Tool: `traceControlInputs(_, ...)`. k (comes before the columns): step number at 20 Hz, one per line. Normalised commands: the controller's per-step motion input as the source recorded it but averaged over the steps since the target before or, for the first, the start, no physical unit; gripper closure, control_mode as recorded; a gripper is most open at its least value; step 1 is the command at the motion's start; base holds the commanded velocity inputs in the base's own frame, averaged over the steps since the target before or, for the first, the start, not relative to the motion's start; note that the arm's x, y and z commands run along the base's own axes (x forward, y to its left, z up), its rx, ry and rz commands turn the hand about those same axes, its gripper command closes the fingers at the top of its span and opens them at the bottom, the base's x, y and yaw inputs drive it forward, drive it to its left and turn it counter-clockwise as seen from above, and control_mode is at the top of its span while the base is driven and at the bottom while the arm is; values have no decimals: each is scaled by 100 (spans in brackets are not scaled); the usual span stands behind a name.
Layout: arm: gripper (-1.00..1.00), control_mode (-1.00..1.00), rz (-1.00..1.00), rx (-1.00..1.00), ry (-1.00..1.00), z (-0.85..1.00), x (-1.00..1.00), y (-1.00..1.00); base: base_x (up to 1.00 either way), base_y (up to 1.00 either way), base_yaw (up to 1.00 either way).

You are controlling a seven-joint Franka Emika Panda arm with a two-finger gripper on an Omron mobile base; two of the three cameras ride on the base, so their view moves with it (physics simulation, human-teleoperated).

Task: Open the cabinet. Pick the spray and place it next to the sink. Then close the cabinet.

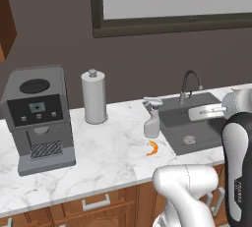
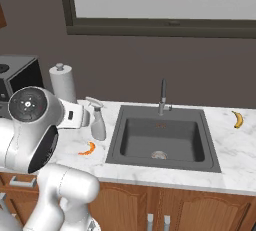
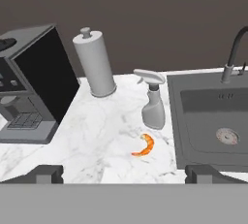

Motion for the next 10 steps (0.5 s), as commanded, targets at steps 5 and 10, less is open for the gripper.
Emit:
traceControlInputs(5,-100,-100,0,0,0,1,-2,2,0,0,0)
traceControlInputs(10,-100,-100,0,0,0,0,0,0,0,0,0)
